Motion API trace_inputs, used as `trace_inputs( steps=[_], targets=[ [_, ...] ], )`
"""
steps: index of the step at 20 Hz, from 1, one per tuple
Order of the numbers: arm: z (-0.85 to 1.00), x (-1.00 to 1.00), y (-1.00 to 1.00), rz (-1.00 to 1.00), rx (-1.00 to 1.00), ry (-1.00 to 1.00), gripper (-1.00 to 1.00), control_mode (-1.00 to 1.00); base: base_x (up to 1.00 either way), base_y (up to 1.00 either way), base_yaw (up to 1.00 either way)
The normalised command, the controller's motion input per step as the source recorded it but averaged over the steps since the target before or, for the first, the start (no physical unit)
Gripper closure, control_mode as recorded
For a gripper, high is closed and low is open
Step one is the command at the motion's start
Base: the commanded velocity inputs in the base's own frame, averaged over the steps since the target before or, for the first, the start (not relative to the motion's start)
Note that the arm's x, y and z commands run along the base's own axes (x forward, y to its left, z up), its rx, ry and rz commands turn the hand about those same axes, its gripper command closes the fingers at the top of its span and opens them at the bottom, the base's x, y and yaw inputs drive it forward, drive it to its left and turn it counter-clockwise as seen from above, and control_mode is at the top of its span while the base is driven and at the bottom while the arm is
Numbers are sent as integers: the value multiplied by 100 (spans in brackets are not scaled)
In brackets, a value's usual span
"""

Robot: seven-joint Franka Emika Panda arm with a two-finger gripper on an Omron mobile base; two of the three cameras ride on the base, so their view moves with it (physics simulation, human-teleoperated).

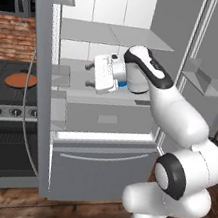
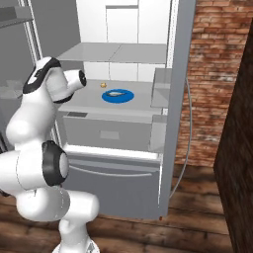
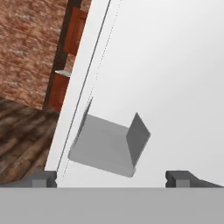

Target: Retrieve the fish from the fridge and place it on the saucepan with marinade on the stove.

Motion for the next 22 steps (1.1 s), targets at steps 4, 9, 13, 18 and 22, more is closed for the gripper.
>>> trace_inputs(
  steps=[4,9,13,18,22],
  targets=[
    [35,-27,-55,-13,-5,-4,-100,-100,0,0,0],
    [28,-31,-43,-14,-8,0,-100,-100,0,0,0],
    [17,-37,-31,-20,-8,0,-100,-100,0,0,0],
    [6,-43,-30,-25,-7,0,-100,-100,0,0,0],
    [1,-42,-29,-28,-7,1,-100,-100,0,0,0]
  ],
)
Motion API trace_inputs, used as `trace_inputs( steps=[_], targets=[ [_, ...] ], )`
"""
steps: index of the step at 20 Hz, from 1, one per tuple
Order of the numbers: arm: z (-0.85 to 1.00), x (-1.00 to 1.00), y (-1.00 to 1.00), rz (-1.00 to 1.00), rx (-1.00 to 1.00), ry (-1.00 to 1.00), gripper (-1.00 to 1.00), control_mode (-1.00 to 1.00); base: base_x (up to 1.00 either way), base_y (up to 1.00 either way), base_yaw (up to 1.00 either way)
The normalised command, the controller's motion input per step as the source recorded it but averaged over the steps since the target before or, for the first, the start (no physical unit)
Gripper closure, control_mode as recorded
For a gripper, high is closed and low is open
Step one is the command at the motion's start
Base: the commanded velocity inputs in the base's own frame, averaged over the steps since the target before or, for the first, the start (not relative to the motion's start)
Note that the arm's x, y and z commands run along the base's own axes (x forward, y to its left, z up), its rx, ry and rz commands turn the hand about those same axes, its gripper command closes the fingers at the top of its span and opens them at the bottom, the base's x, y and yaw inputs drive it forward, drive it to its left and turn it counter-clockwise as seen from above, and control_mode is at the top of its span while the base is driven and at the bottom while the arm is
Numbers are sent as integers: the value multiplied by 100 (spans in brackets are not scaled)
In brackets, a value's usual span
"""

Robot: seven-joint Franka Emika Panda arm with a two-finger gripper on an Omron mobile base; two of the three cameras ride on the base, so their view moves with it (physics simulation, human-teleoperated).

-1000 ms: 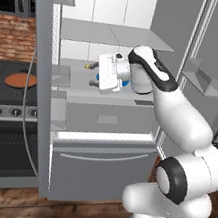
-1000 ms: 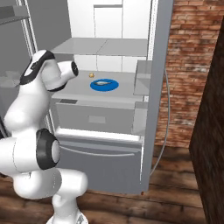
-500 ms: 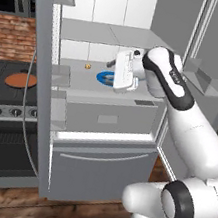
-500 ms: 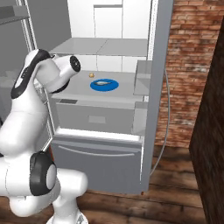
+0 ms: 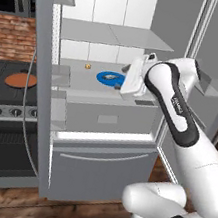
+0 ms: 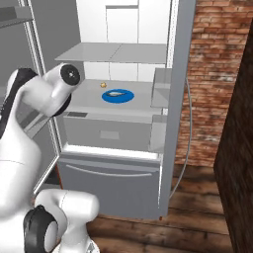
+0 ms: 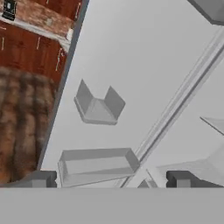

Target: Retrieve the fish from the fridge and place it on the saucepan with marinade on the stove.

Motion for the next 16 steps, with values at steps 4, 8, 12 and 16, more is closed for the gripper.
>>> trace_inputs(
  steps=[4,8,12,16],
  targets=[
    [13,-44,-30,-32,-4,5,-100,-100,0,0,0],
    [16,-40,-28,-34,-5,6,-100,-100,0,0,0],
    [21,-38,-35,-32,-2,9,-100,-100,0,0,0],
    [22,-46,-45,-28,0,10,-100,-100,0,0,0]
  ],
)
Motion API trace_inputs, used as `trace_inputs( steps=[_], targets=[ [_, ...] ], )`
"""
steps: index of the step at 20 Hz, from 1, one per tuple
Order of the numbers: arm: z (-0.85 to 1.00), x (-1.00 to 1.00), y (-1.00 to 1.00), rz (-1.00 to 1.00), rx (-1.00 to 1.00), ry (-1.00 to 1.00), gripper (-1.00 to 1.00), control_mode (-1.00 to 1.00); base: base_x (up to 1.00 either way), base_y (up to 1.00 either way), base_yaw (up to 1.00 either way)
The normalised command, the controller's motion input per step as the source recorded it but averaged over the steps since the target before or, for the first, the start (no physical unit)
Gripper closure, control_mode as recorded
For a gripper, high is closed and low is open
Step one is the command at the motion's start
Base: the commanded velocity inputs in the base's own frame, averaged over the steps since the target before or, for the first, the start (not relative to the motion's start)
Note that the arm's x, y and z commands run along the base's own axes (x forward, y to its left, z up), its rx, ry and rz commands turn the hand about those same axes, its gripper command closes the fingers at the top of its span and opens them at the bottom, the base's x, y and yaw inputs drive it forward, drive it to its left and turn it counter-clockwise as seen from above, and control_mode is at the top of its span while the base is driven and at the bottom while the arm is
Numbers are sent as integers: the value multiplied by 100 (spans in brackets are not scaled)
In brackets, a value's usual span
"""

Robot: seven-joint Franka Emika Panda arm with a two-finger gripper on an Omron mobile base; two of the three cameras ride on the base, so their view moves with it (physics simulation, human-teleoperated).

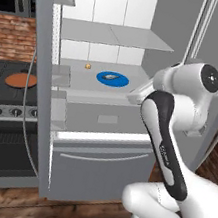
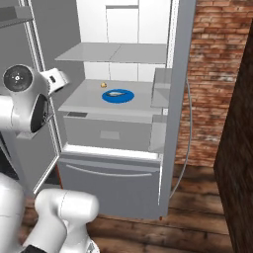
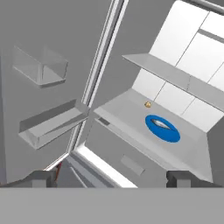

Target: Retrieve the fish from the fridge and place it on the saucepan with marinade on the stove.

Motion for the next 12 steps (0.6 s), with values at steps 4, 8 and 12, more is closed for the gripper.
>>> trace_inputs(
  steps=[4,8,12],
  targets=[
    [13,-63,-56,-25,0,9,-100,-100,0,0,0],
    [3,-70,-48,-25,0,9,-100,-100,0,0,0],
    [0,-57,-14,-28,1,6,-100,-100,0,0,0]
  ],
)
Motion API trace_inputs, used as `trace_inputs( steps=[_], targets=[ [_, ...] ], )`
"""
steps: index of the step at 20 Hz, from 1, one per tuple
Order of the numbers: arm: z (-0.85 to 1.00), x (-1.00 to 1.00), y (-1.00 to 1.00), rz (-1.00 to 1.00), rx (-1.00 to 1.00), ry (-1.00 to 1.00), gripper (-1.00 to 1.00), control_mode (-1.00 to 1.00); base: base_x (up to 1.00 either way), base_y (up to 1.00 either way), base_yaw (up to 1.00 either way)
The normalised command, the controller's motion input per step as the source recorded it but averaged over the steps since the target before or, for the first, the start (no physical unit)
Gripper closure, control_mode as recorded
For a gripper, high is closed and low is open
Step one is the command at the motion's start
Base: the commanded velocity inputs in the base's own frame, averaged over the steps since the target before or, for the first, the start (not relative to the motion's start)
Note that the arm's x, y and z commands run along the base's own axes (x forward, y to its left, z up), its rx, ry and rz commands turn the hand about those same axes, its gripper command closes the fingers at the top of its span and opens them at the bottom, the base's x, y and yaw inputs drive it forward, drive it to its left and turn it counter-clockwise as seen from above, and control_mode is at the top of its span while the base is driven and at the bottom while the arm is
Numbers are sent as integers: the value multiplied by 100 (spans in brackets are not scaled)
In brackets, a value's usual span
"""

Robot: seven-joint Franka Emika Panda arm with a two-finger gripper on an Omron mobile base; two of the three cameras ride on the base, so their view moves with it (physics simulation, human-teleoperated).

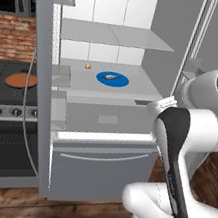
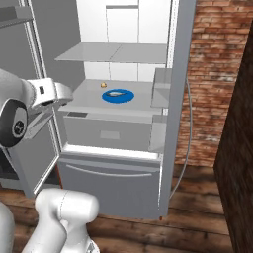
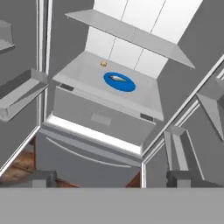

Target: Retrieve the fish from the fridge and place it on the saucepan with marinade on the stove.

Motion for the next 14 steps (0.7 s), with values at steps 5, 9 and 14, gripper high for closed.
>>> trace_inputs(
  steps=[5,9,14],
  targets=[
    [0,-32,0,-20,6,0,-100,-100,0,0,0],
    [0,-14,-6,-7,15,0,-100,-100,0,0,0],
    [0,-34,-21,0,23,0,-100,-100,0,0,0]
  ],
)
